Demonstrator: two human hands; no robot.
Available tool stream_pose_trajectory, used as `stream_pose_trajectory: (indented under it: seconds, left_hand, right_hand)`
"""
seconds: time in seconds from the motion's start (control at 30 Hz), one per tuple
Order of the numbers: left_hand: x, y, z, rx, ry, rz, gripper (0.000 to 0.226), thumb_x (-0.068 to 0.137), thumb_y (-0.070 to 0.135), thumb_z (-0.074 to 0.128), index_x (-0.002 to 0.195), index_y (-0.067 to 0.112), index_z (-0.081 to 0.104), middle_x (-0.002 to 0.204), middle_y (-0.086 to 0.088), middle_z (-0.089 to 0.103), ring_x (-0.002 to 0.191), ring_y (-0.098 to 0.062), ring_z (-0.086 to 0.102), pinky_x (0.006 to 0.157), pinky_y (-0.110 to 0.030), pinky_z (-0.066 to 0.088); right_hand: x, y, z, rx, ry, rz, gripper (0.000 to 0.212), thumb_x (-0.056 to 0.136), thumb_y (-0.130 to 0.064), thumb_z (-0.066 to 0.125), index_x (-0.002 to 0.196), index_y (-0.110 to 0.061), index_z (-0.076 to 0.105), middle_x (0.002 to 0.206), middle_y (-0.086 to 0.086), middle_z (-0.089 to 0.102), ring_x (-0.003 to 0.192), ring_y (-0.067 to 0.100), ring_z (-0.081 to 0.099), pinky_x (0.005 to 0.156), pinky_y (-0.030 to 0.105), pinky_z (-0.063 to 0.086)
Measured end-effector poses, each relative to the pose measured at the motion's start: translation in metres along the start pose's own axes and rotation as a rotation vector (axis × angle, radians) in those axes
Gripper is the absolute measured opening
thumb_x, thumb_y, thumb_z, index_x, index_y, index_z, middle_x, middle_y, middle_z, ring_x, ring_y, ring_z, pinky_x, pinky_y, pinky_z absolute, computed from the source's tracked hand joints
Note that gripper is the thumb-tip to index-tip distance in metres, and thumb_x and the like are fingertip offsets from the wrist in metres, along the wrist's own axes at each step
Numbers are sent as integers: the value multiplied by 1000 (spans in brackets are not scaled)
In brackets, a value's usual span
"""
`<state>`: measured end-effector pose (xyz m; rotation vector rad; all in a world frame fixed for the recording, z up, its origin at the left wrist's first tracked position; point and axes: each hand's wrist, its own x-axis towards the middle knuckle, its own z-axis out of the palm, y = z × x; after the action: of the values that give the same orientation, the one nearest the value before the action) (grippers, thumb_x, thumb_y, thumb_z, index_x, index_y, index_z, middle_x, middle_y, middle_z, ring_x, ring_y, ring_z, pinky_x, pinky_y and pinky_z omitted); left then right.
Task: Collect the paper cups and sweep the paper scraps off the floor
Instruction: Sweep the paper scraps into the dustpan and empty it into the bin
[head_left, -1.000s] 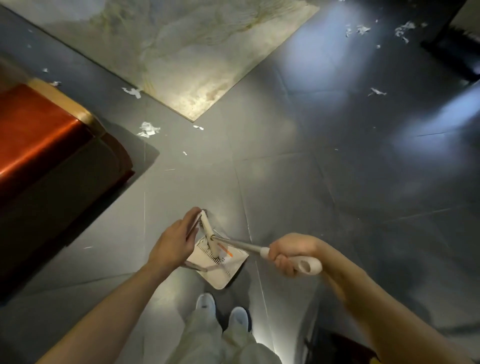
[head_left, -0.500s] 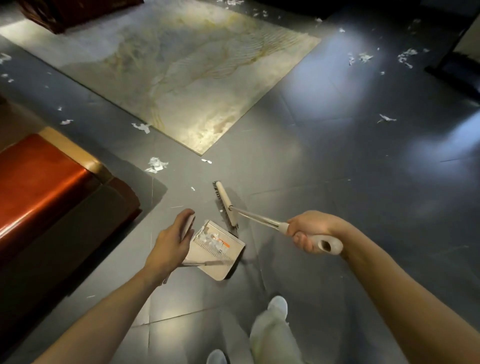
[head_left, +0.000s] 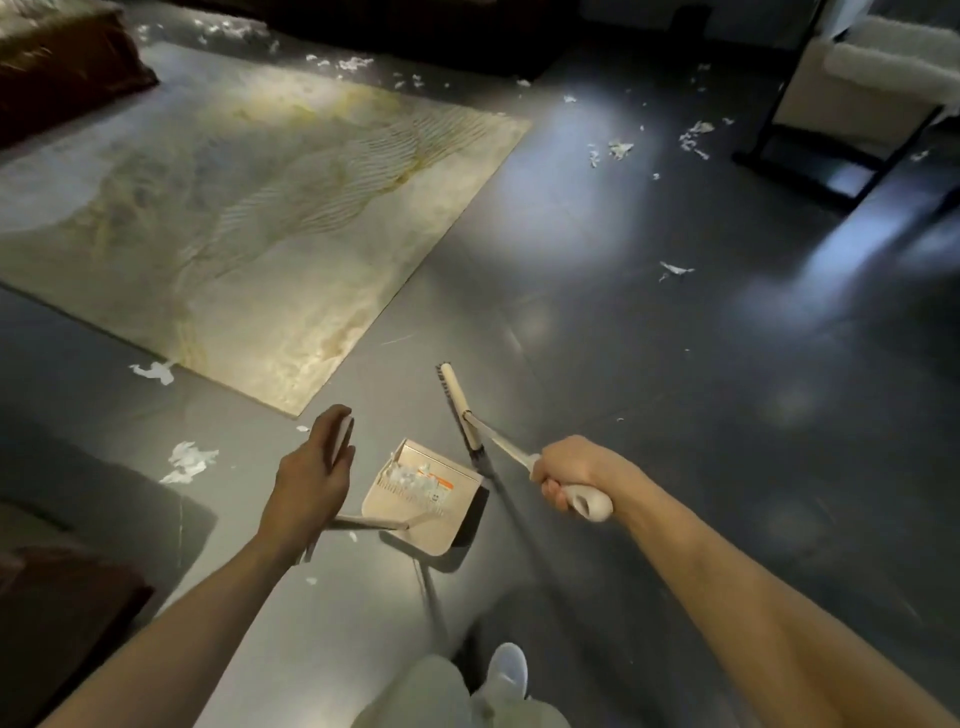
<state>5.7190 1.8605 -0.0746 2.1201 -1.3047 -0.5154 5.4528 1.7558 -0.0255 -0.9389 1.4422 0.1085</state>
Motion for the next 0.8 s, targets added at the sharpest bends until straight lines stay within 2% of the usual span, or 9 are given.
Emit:
stream_pose_trajectory:
  seconds: [0.07, 0.17, 0.23, 0.33, 0.47, 0.6, 0.67, 0.73, 0.8]
  left_hand:
    - [36, 29, 21, -8, 14, 33, 39, 96, 20, 51, 132, 31, 38, 75, -2, 57, 60, -10, 52, 65, -32, 40]
    - [96, 69, 56, -36, -3, 88, 38, 95, 19, 52, 129, 30, 40, 65, 2, 54, 57, -9, 52, 57, -31, 37]
    - [139, 92, 83, -41, -46, 138, 37, 95, 17, 53, 128, 29, 40, 64, 3, 54, 56, -13, 55, 53, -30, 39]
    - [195, 121, 125, -20, -148, 228, 39, 96, 17, 53, 130, 29, 38, 68, 1, 57, 54, -12, 56, 53, -29, 47]
    - [250, 162, 182, 28, -271, 322, 43, 96, 18, 53, 134, 29, 37, 85, 3, 58, 61, -6, 55, 62, -21, 47]
    - [272, 204, 229, 41, -394, 387, 44, 96, 20, 53, 136, 30, 36, 95, 8, 57, 77, -12, 59, 71, -26, 50]
    - [279, 220, 251, 69, -441, 408, 44, 96, 22, 51, 136, 32, 35, 98, 3, 62, 79, -17, 62, 72, -32, 54]
    - [286, 232, 273, 120, -481, 408, 44, 96, 21, 50, 136, 32, 35, 100, -6, 66, 79, -22, 63, 73, -37, 55]
    - [290, 244, 294, 128, -505, 400, 45, 96, 20, 50, 137, 30, 36, 108, -9, 67, 88, -27, 65, 78, -39, 55]
  right_hand:
    - [20, -7, -33, 34, 48, 7, 11, 93, -2, 46, 101, -3, 54, 41, 1, 46, 29, 7, 40, 32, 16, 34]
    - [52, -16, -87, 72, 142, -25, 42, 93, -4, 49, 134, -14, 46, 55, 3, 49, 38, 7, 43, 36, 18, 38]
    - [73, -24, -125, 89, 185, -47, 54, 92, -5, 51, 143, -19, 38, 59, 3, 51, 41, 8, 44, 37, 19, 39]
    - [99, -33, -174, 50, 268, -33, 53, 90, -5, 52, 141, -18, 41, 60, 4, 53, 42, 9, 45, 37, 19, 40]
    - [123, -29, -232, -82, 351, 28, 32, 89, -6, 47, 121, -10, 51, 63, 6, 56, 46, 15, 51, 47, 26, 46]
    - [135, -3, -273, -200, 431, 106, 20, 87, -10, 44, 104, -11, 55, 65, 5, 63, 44, 15, 57, 43, 20, 43]
    - [143, 4, -290, -266, 418, 166, 21, 87, -13, 43, 104, -10, 56, 89, 10, 69, 71, 21, 66, 59, 24, 46]
    - [153, 6, -304, -317, 395, 216, 25, 89, -16, 42, 109, -8, 55, 114, 15, 65, 101, 28, 63, 76, 29, 46]
    - [161, 6, -316, -357, 343, 234, 31, 91, -17, 42, 118, -7, 52, 123, 13, 59, 110, 28, 58, 82, 28, 44]
